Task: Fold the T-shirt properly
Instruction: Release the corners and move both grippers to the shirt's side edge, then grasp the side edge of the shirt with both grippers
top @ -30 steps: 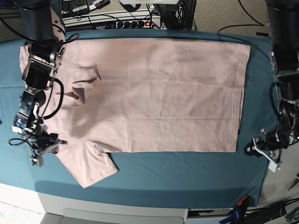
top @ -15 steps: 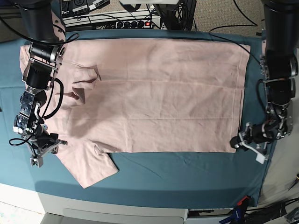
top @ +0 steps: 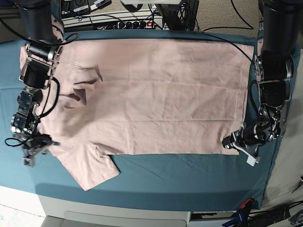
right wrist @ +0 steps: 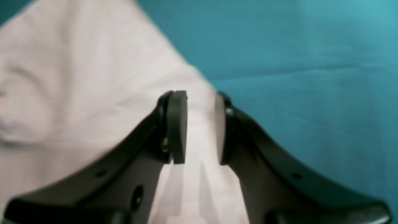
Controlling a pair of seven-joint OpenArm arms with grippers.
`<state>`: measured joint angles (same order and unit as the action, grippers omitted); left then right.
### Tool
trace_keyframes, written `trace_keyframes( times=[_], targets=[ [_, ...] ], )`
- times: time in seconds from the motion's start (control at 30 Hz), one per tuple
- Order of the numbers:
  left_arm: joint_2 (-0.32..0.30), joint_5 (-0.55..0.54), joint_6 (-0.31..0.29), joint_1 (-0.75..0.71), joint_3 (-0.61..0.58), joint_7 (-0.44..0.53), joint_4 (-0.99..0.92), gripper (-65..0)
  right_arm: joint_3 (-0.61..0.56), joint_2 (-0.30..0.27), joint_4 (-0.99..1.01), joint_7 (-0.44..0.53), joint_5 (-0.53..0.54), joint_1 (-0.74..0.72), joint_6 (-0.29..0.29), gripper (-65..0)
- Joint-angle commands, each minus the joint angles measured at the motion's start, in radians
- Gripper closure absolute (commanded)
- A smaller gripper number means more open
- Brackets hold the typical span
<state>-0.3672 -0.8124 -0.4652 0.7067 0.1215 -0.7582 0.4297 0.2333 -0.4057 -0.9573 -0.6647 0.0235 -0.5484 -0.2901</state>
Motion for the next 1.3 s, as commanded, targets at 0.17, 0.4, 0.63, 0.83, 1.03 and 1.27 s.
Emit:
trace_keyframes(
  times=[0.17, 0.4, 0.63, 0.83, 1.03, 1.27],
  targets=[
    [-0.024, -0.013, -0.039, 0.028, 0.001, -0.011, 0.034, 0.0, 0.004, -0.114, 0.039, 0.081, -0.024, -0.043, 0.064, -32.0],
    [-0.023, -0.120, -0.108, 0.028, 0.001, -0.053, 0.050, 0.0, 0.004, -0.174, 0.356, 0.105, 0.104, -0.139, 0.033, -32.0],
    [-0.024, -0.169, -0.124, 0.027, 0.001, -0.088, 0.050, 0.0, 0.004, -0.135, 0.463, 0.094, 0.255, -0.155, -0.035, -32.0],
    [-0.024, -0.169, -0.124, 0.027, 0.001, -0.089, 0.050, 0.0, 0.004, -0.084, 0.463, 0.116, 0.250, -0.155, -0.035, -32.0],
    [-0.024, -0.169, -0.124, 0.027, 0.001, -0.097, 0.050, 0.0, 0.004, -0.071, 0.463, 0.196, 0.194, -0.158, -0.026, -32.0],
    [-0.024, -0.169, -0.162, 0.027, 0.001, -0.104, 0.050, 0.0, 0.004, -0.073, 0.463, 0.274, 0.076, -0.159, 0.064, -32.0]
  ],
)
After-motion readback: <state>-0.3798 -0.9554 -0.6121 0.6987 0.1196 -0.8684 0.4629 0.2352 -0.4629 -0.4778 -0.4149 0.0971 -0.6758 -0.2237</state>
